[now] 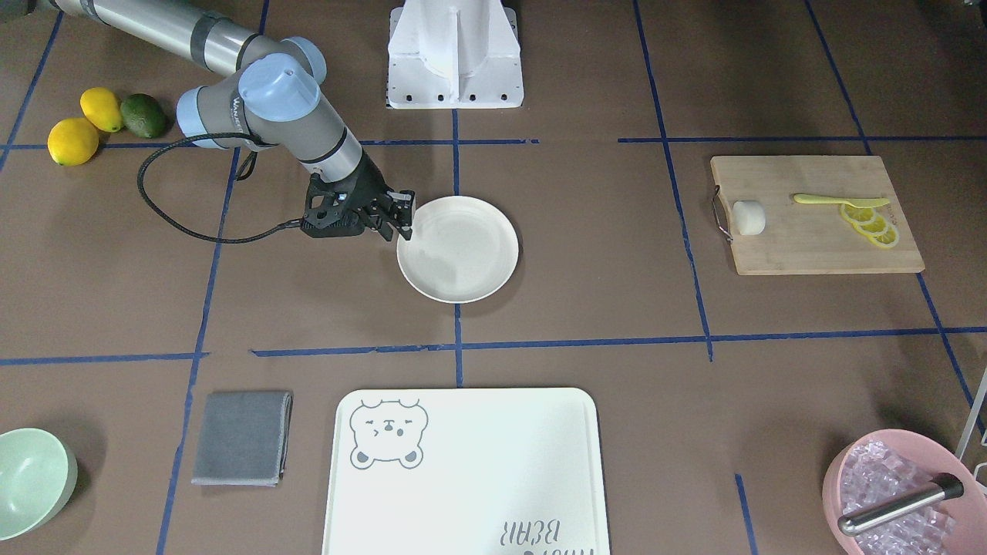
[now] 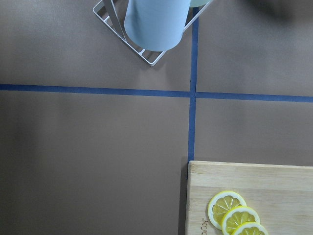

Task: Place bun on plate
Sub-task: 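Lift the white plate with the right gripper and carry it to table center, then lower the plate, open the right gripper and withdraw it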

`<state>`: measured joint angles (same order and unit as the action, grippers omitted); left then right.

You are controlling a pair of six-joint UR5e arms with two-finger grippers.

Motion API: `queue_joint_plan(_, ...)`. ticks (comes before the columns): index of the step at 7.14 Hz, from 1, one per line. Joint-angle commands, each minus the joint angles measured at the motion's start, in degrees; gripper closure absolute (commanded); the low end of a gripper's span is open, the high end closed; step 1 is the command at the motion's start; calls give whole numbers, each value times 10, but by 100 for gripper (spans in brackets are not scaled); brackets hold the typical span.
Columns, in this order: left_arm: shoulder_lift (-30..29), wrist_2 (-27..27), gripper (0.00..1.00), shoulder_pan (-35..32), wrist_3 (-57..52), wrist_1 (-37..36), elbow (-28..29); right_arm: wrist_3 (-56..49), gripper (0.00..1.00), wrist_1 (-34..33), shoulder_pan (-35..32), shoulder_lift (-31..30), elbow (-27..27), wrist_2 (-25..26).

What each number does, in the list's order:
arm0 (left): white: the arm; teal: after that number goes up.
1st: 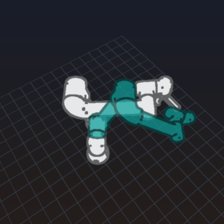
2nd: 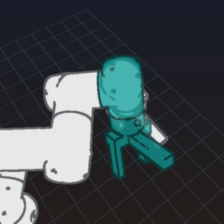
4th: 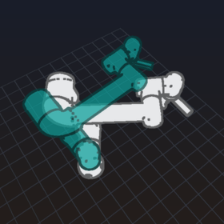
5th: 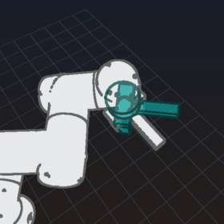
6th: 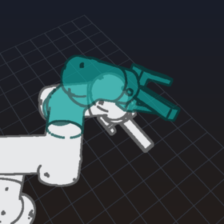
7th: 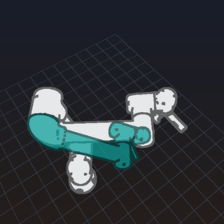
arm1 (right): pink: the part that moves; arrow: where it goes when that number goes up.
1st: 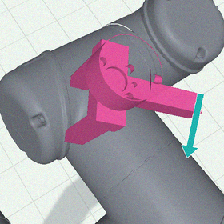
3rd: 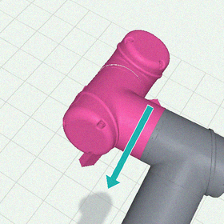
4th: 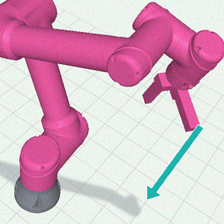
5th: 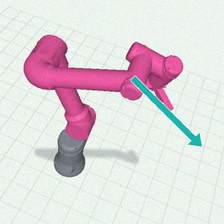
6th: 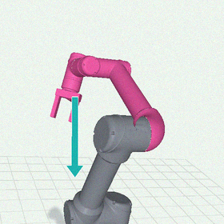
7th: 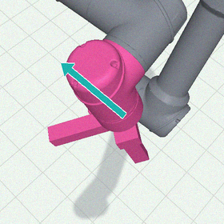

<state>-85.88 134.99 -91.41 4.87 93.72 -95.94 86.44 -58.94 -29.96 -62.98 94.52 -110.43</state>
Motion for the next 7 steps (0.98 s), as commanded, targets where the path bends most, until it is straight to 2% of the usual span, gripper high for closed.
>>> queue_joint_plan(1,-2,-23,0,3,8,0,-48,-7,0,-65,-38,-7,56,-39)
queue_joint_plan(2,-1,-24,0,25,49,0,-76,-31,0,-135,-57,-5,99,-50)
queue_joint_plan(3,1,-24,0,82,127,1,-119,-90,0,-204,-78,-7,126,-50)
queue_joint_plan(5,2,-25,0,168,262,1,-205,-270,0,-315,-139,-9,151,-51)
queue_joint_plan(6,1,-34,0,215,328,12,-219,-347,0,-330,-163,-28,156,-54)
queue_joint_plan(7,3,-79,0,267,393,63,-218,-421,0,-326,-204,-66,167,-71)
